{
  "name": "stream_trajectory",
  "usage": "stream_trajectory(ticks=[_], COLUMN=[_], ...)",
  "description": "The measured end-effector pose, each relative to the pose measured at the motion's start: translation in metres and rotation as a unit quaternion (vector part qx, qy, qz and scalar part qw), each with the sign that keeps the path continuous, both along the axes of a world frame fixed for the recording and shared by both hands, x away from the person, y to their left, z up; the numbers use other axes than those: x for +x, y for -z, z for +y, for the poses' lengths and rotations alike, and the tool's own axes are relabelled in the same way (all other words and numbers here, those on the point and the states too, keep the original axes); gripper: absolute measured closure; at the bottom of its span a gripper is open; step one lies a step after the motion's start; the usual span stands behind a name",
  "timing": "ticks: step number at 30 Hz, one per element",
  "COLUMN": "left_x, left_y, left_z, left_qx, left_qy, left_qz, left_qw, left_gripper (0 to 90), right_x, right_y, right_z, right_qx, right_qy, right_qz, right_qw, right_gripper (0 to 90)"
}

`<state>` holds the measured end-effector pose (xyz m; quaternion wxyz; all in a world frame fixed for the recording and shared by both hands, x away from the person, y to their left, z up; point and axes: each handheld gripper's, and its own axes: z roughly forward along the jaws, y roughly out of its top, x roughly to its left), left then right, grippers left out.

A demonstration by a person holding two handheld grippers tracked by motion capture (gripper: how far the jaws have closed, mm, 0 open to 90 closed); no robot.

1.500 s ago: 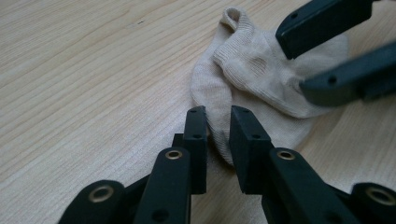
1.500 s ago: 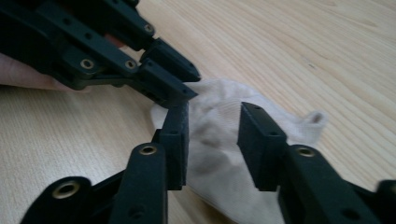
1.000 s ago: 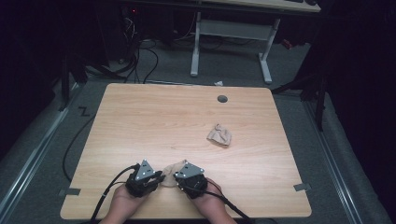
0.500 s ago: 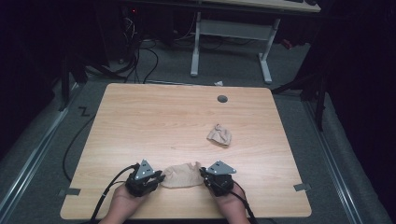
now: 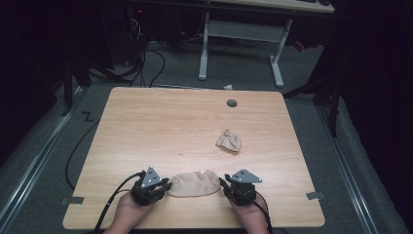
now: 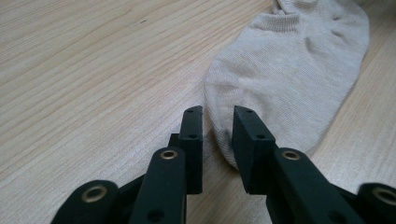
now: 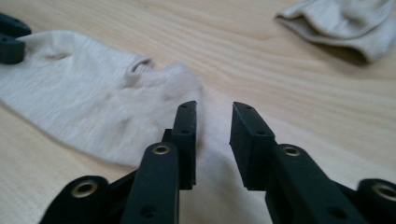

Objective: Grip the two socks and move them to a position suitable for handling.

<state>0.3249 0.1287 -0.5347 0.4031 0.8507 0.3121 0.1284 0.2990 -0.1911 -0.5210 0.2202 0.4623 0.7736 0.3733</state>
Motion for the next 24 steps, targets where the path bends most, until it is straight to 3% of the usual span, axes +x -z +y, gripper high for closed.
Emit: stream_trajectory(ticks=[8,12,17,20,24], left_x=[0.0,0.0,0.0,-0.001,-0.002], left_y=[0.0,0.0,0.0,-0.001,-0.004], left_z=[0.0,0.001,0.003,0.006,0.009], left_qx=[-0.004,-0.007,-0.019,-0.027,-0.032], left_qy=[-0.002,0.0,-0.002,-0.001,-0.002], left_qz=[0.001,0.005,0.005,0.006,0.002], left_qw=[1.0,1.0,0.9998,0.9996,0.9995], left_gripper=[71.7,64.2,58.1,57.1,56.7], right_x=[0.036,0.06,0.094,0.109,0.125], right_y=[-0.023,-0.029,-0.027,-0.023,-0.017], right_z=[-0.013,-0.016,-0.022,-0.026,-0.027], right_qx=[-0.02,-0.03,-0.044,-0.041,-0.044], right_qy=[0.033,0.052,0.087,0.102,0.109], right_qz=[-0.021,-0.022,-0.006,0.008,0.02], right_qw=[0.999,0.9979,0.9952,0.9939,0.9929], right_gripper=[67.1,66.6,63.0,60.5,58.2])
